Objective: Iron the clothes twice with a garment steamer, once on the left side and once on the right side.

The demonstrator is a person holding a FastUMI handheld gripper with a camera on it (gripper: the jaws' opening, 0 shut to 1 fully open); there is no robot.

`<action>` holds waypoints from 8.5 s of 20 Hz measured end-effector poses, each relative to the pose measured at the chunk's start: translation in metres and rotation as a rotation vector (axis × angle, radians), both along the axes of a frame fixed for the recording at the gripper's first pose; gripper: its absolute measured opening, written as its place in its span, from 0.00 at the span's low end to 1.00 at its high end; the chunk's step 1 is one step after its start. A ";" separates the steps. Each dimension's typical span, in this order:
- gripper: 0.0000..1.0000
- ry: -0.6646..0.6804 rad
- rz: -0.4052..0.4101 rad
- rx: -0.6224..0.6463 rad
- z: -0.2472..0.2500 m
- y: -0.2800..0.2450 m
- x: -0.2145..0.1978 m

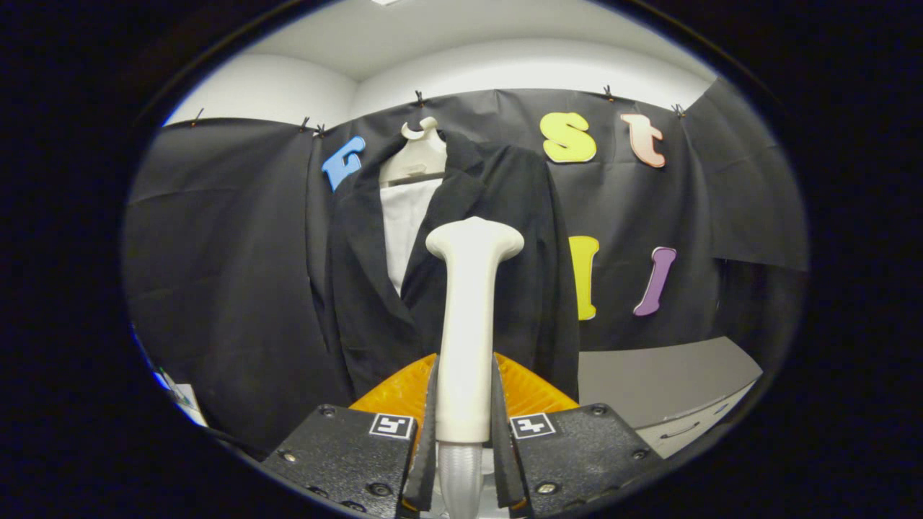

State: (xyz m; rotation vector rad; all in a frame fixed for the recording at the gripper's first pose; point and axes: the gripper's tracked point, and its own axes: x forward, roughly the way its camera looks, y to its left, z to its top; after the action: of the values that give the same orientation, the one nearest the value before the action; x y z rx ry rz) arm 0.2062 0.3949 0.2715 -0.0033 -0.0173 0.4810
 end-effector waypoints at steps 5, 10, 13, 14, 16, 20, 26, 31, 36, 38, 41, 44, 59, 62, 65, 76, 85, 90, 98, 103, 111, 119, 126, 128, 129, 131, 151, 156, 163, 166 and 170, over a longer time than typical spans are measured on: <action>0.35 0.061 0.009 -0.033 -0.034 0.001 0.000; 0.35 0.106 0.007 -0.052 -0.059 -0.003 -0.001; 0.36 0.127 0.005 -0.080 -0.080 -0.005 -0.004; 0.35 0.135 0.001 -0.089 -0.086 -0.006 -0.004; 0.36 0.159 0.003 -0.101 -0.098 -0.008 -0.003; 0.36 0.189 -0.001 -0.118 -0.116 -0.012 -0.003; 0.35 0.228 -0.002 -0.148 -0.146 -0.015 -0.009; 0.36 0.262 0.009 -0.180 -0.170 -0.014 -0.013; 0.35 0.313 0.026 -0.201 -0.197 -0.012 -0.018; 0.36 0.332 0.029 -0.211 -0.207 -0.012 -0.018; 0.36 0.364 0.027 -0.224 -0.221 -0.013 -0.016; 0.35 0.390 0.024 -0.228 -0.230 -0.014 -0.017; 0.36 0.222 0.085 -0.087 -0.120 -0.007 -0.062; 0.36 0.160 0.119 -0.074 -0.087 0.010 -0.072; 0.36 0.095 0.154 -0.059 -0.059 0.033 -0.081; 0.35 -0.059 0.291 -0.007 0.027 0.144 -0.108; 0.35 -0.003 0.245 -0.019 0.019 0.177 -0.066; 0.36 0.027 0.240 -0.051 -0.001 0.179 -0.055; 0.35 0.092 0.248 -0.105 -0.040 0.175 -0.048; 0.36 0.142 0.238 -0.116 -0.059 0.170 -0.046; 0.36 0.205 0.220 -0.152 -0.107 0.137 -0.049; 0.36 0.281 0.211 -0.183 -0.156 0.118 -0.053; 0.36 0.356 0.197 -0.199 -0.193 0.103 -0.060; 0.36 0.357 0.196 -0.198 -0.196 0.098 -0.064; 0.36 0.359 0.200 -0.192 -0.196 0.093 -0.067; 0.36 0.360 0.204 -0.180 -0.192 0.079 -0.072; 0.36 0.425 0.069 -0.037 -0.245 -0.217 -0.122; 0.36 0.440 0.010 0.001 -0.267 -0.292 -0.146; 0.36 0.491 -0.149 0.066 -0.299 -0.380 -0.172; 0.36 0.498 -0.221 0.089 -0.302 -0.404 -0.182; 0.36 0.496 -0.291 0.118 -0.302 -0.424 -0.195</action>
State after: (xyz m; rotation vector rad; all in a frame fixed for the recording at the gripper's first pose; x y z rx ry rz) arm 0.0111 -0.0290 -0.0308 0.2270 0.4364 0.1792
